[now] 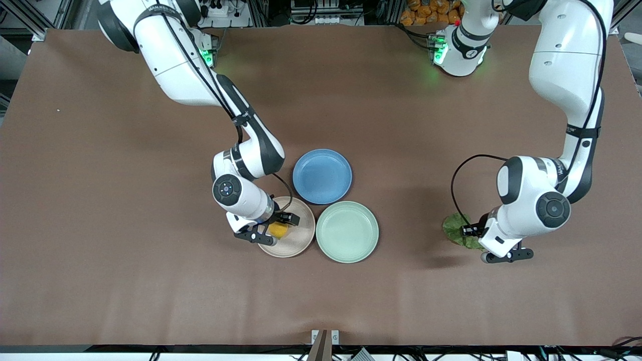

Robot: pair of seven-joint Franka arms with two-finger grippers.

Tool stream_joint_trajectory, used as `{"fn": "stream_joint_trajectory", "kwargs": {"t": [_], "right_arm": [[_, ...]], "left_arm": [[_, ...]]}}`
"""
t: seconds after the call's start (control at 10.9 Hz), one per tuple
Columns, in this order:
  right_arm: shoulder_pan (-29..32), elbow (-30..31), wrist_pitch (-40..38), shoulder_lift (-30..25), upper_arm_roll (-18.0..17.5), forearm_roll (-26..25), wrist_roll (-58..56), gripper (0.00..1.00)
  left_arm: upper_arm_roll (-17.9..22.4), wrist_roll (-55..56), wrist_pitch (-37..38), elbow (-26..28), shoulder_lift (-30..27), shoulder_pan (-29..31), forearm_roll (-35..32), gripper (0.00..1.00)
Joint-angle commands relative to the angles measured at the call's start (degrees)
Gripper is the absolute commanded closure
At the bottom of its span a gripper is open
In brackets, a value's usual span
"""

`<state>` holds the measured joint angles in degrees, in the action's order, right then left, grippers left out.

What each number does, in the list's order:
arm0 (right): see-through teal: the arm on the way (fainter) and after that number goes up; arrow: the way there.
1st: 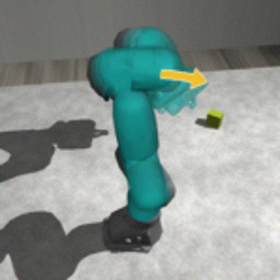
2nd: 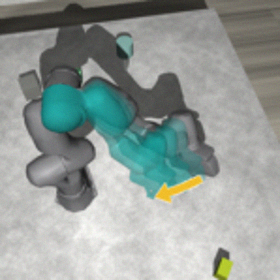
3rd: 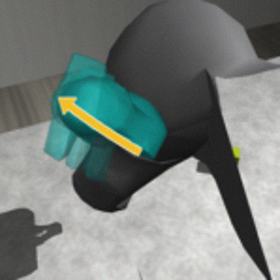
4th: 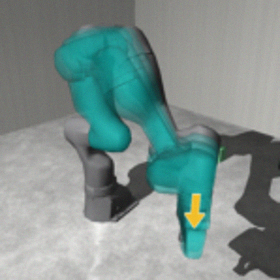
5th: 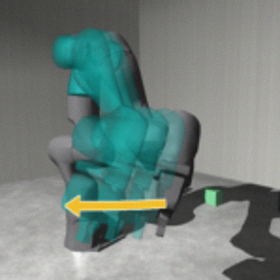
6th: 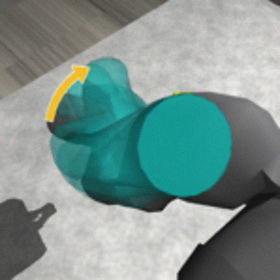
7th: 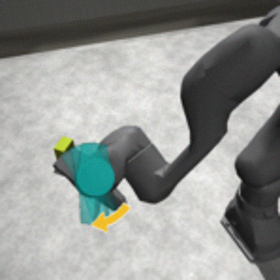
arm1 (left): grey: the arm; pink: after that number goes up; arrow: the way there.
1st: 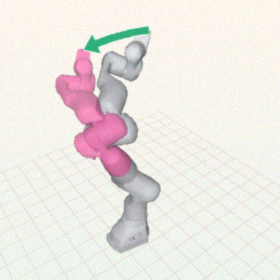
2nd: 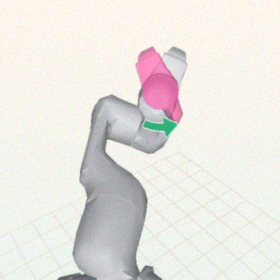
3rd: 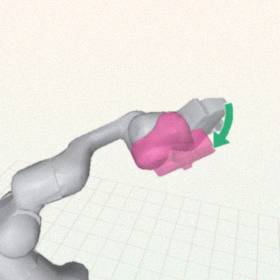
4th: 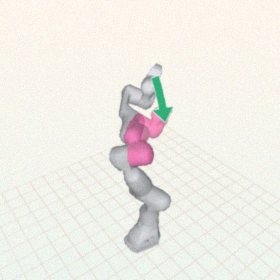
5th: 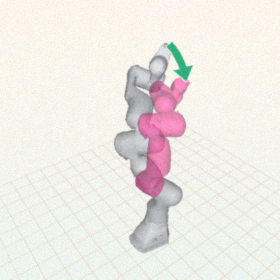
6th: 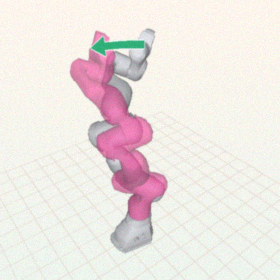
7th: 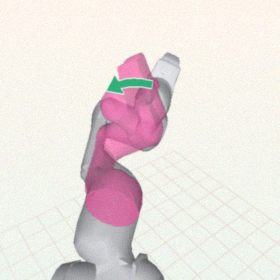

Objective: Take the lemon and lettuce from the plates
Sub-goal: 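Place the lettuce on the table beside the plates and open the left gripper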

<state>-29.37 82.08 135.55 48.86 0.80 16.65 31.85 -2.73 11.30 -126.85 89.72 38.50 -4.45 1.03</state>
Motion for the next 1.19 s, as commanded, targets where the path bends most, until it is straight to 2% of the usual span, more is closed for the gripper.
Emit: {"fn": "stream_joint_trajectory", "kwargs": {"t": [0.0, 0.27, 0.55, 0.64, 0.91, 1.01, 1.1], "right_arm": [[0.4, -2.7, -0.2, 1.8, -0.2, -0.8, 0.0, 0.0], [0.4, -4.3, 0.1, 3.3, -0.2, -0.8, 0.0, 0.0], [0.4, -4.4, 0.5, 3.6, -0.1, -0.9, -1.8, 0.0], [0.5, -4.3, 0.4, 3.6, -0.1, -0.9, -4.0, 0.12], [0.8, -4.3, 0.3, 3.6, -0.1, -1.3, -7.0, 0.62], [1.0, -4.3, 0.2, 3.6, -0.1, -1.3, -7.1, 0.74], [1.2, -4.2, 0.2, 3.6, -0.1, -1.3, -7.1, 0.8]], "left_arm": [[-0.3, -5.4, 1.9, 0.5, -5.8, 1.7, -1.0, 0.0], [-0.2, -6.4, 9.0, 0.0, -13.4, 3.5, -1.0, 0.0], [-0.2, -6.6, 21.6, -5.9, -19.0, 4.2, -1.1, 0.0], [-0.3, -6.6, 25.0, -6.8, -20.5, 4.3, -0.7, 0.0], [-0.4, -6.6, 30.1, -7.2, -25.7, 4.9, -0.9, 0.0], [-0.3, -6.6, 31.5, -7.2, -27.8, 4.9, -1.1, 0.0], [-0.1, -6.6, 32.4, -7.1, -30.0, 4.9, -1.1, 0.0]]}}
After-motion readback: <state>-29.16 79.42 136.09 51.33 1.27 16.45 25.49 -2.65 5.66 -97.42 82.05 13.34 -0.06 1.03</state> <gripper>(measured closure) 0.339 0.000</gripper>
